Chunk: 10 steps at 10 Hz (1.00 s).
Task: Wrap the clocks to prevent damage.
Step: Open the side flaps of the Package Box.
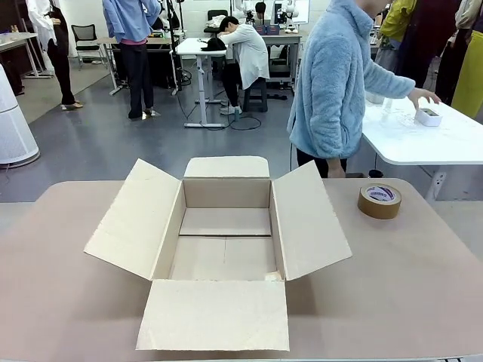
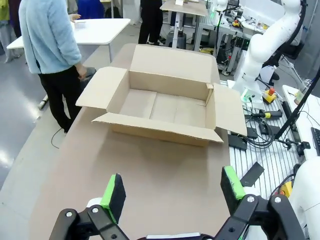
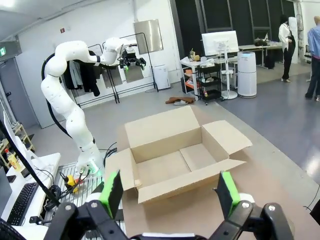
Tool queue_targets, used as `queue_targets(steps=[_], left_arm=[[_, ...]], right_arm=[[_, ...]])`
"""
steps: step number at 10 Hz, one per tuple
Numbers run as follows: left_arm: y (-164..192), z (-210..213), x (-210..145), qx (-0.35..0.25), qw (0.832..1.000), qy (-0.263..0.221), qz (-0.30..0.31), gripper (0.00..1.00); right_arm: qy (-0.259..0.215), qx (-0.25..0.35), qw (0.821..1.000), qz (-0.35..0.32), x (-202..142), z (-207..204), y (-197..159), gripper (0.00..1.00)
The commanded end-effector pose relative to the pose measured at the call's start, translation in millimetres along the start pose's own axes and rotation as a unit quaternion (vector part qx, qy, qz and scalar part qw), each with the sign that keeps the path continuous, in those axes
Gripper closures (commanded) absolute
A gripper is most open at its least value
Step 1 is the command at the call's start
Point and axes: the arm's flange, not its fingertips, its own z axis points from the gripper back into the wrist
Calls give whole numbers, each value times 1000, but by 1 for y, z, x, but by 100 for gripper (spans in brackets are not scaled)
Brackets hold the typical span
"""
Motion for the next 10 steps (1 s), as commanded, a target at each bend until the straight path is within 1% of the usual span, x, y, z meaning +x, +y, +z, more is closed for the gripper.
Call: queue_targets(steps=[1,10], left_arm=[[0,1,0,-3,1000,-9,-4,0],[0,1,0,-3,1000,-9,-4,0]], right_arm=[[1,4,1000,-1,0,0,0,0],[1,4,1000,-1,0,0,0,0]])
